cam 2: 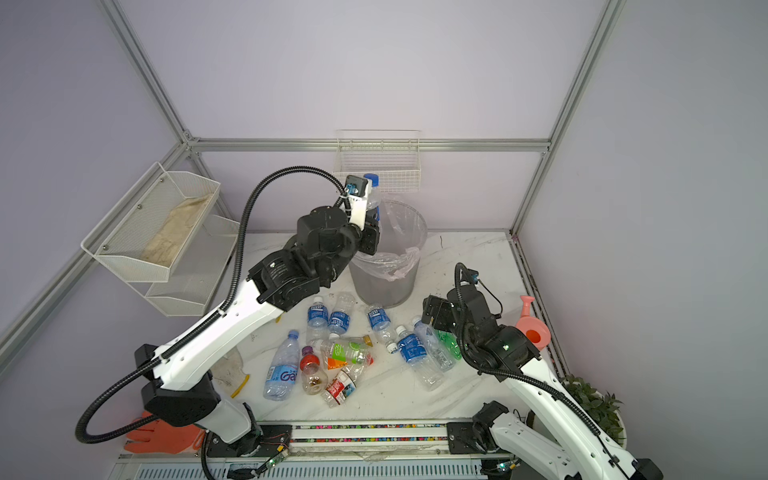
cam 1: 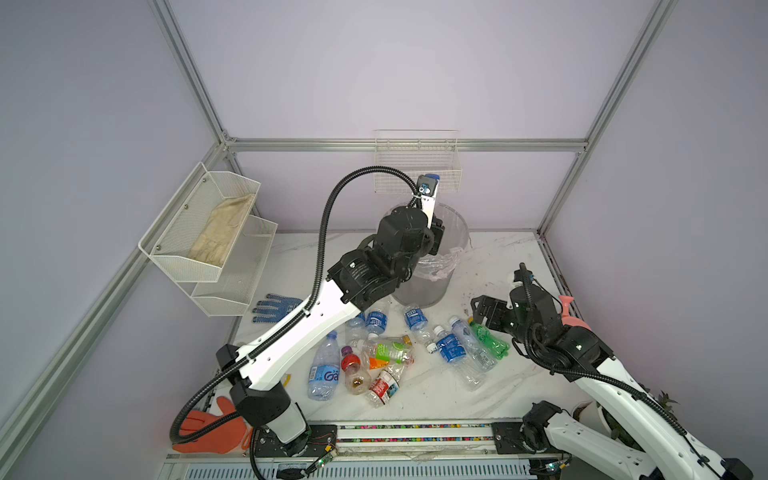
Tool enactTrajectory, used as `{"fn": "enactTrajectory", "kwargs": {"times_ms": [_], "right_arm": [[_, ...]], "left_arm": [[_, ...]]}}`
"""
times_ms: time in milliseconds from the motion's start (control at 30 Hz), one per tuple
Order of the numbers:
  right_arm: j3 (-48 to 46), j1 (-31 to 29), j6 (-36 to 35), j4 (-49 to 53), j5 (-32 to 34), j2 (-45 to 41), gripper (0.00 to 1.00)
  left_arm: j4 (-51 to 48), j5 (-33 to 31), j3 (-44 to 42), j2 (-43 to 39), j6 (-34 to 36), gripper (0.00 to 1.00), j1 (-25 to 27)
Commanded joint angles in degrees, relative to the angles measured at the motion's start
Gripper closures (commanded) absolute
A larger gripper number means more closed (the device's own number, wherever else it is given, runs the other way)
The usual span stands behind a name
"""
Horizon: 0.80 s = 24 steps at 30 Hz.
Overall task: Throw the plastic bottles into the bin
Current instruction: 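Open the left gripper to drop the Pepsi bottle into the bin, then draw the left gripper back from the bin toward the bottle cluster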
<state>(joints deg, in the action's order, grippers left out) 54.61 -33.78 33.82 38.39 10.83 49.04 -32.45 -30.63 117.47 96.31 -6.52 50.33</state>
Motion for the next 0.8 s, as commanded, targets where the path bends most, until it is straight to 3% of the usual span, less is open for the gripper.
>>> {"fn": "enactTrajectory", "kwargs": {"times_ms": [0, 67, 100, 167, 300, 567, 767], "right_arm": [[2.77, 0.12, 0.43, 0.53, -0.36, -0.21, 0.03], [3.54, 0.12, 0.32, 1.05, -0.30, -0.67, 0.03], [3.74, 0.12, 0.24, 1.42, -0.13, -1.11, 0.03], [3.54, 0.12, 0.15, 1.69, 0.25, -1.79, 0.03], [2.50, 0.07, 0.34, 1.63, -0.06, -2.02, 0.03], [1.52, 0.12, 0.46, 1.67, -0.33, -2.10, 0.03], [0.35, 0.12, 0.35, 1.93, -0.90, -2.10, 0.03]], "left_arm": [[-12.45, 11.66, 14.84, 7.36, -7.61, 0.41, -6.20], [-22.43, 11.62, 26.28, 12.91, -8.93, 0.01, -6.44], [-25.07, 11.01, 29.54, 13.99, -9.14, 0.00, -5.80], [-23.36, 8.36, 27.38, 11.62, -8.21, 0.00, -3.72], [-15.48, 4.56, 15.06, 3.26, -6.04, 0.00, 0.16], [-13.79, 1.94, 3.23, -6.35, -6.67, 0.00, 3.20], [-10.36, -0.26, -10.56, -16.41, -9.56, 0.00, 3.30]]}}
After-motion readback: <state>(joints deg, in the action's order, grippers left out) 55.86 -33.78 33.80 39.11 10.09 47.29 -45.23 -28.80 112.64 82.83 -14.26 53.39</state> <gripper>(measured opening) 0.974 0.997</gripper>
